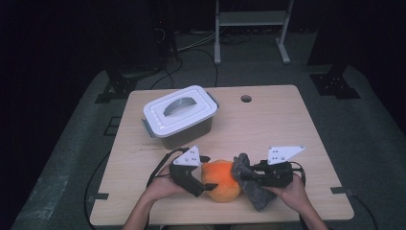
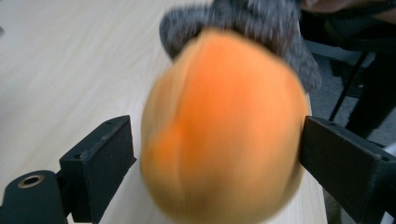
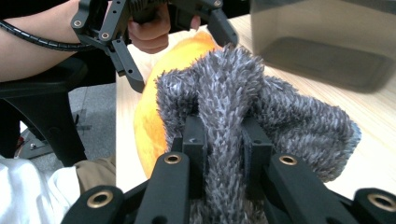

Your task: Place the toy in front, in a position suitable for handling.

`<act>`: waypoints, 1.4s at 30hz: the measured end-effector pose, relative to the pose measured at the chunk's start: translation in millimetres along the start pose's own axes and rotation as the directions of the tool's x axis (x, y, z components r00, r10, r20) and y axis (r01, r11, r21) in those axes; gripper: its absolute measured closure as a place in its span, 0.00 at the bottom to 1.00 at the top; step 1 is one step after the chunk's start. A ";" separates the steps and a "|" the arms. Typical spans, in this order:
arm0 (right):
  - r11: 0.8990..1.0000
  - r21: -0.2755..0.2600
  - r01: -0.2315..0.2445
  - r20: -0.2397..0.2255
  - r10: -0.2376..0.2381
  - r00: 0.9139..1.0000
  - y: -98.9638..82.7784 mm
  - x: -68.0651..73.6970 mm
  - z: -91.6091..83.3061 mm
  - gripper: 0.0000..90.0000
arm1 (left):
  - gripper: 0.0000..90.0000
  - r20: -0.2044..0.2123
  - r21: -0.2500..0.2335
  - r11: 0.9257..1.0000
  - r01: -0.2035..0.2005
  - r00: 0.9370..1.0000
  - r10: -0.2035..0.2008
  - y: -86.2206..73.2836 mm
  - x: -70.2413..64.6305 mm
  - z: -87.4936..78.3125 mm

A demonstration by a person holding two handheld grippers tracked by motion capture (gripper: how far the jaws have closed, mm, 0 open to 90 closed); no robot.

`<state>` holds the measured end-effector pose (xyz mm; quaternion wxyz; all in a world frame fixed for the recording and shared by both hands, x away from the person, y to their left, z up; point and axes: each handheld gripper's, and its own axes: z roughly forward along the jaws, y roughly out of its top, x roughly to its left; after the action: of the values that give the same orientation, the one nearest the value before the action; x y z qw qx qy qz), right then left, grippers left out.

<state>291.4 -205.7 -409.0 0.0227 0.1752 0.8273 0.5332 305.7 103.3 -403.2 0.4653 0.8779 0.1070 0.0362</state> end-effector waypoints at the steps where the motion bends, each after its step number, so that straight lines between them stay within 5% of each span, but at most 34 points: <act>1: 1.000 0.004 -0.005 -0.003 0.005 1.000 -1.5 -1.7 -1.5 0.84 | 0.14 0.042 -0.006 0.999 0.035 0.999 -0.034 -5.7 3.8 3.0; 6: 1.000 0.021 -0.016 -0.008 0.017 1.000 -3.6 -6.7 -9.2 0.84 | 0.36 0.023 -0.034 0.999 -0.021 0.999 0.021 -4.6 -1.8 1.9; 9: 0.999 -0.047 -0.002 0.025 0.003 1.000 4.7 -4.2 -22.4 0.84 | 0.47 -0.018 -0.051 0.996 -0.067 0.998 0.066 1.1 -6.4 -2.1; 11: 0.997 -0.074 0.022 0.036 -0.019 0.999 11.8 0.8 -23.4 0.84 | 0.48 -0.067 -0.015 0.988 -0.152 0.986 0.150 7.9 -13.9 -4.0; 14: 0.997 -0.057 0.057 0.048 -0.055 0.997 19.0 6.4 -16.1 0.84 | 0.47 -0.061 -0.008 0.984 -0.176 0.983 0.175 7.7 -16.6 -2.5; 20: 0.999 0.001 0.050 0.018 -0.050 0.999 14.2 5.9 -3.0 0.84 | 0.18 -0.022 -0.009 0.994 -0.107 0.994 0.107 5.8 -14.9 7.1; 24: 0.997 0.014 0.081 -0.001 -0.081 0.997 20.2 14.9 0.2 0.84 | 0.25 -0.013 -0.002 0.990 -0.140 0.990 0.140 7.0 -19.5 13.4; 25: 0.995 0.008 0.098 -0.015 -0.098 0.995 22.1 19.7 3.1 0.84 | 0.28 -0.013 -0.004 0.984 -0.176 0.984 0.176 6.6 -23.2 14.8; 29: 0.994 0.005 0.108 -0.015 -0.108 0.994 25.1 21.1 3.2 0.84 | 0.34 -0.022 -0.007 0.977 -0.212 0.977 0.211 6.3 -27.4 16.3; 35: 0.998 -0.008 0.064 0.011 -0.064 0.998 17.9 9.1 -5.6 0.84 | 0.38 -0.037 -0.011 0.984 -0.176 0.984 0.175 5.6 -21.2 12.4; 37: 0.999 -0.004 0.045 0.026 -0.045 0.999 12.3 4.3 -8.6 0.84 | 0.39 -0.044 -0.021 0.991 -0.135 0.990 0.134 3.8 -15.8 10.1; 38: 0.999 0.002 0.032 0.040 -0.032 0.999 7.3 0.9 -11.1 0.84 | 0.39 -0.053 -0.040 0.996 -0.074 0.996 0.072 1.6 -9.3 8.2; 39: 0.999 0.002 0.032 0.040 -0.032 0.999 7.3 0.9 -11.1 0.84 | 0.39 -0.053 -0.040 0.996 -0.074 0.996 0.072 1.6 -9.3 8.2; 40: 0.999 0.016 0.038 0.055 -0.039 0.998 4.4 0.9 -11.5 0.84 | 0.40 -0.063 -0.050 0.999 -0.007 0.998 0.004 0.6 -2.8 6.2; 42: 0.999 0.025 0.042 0.060 -0.043 0.997 3.9 1.7 -10.5 0.84 | 0.40 -0.066 -0.056 0.998 0.015 0.998 -0.019 0.2 -1.0 6.0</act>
<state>288.5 -212.9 -400.7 0.0571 0.1741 0.8360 0.5173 305.8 98.1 -406.3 0.4861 0.8620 0.1287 0.0643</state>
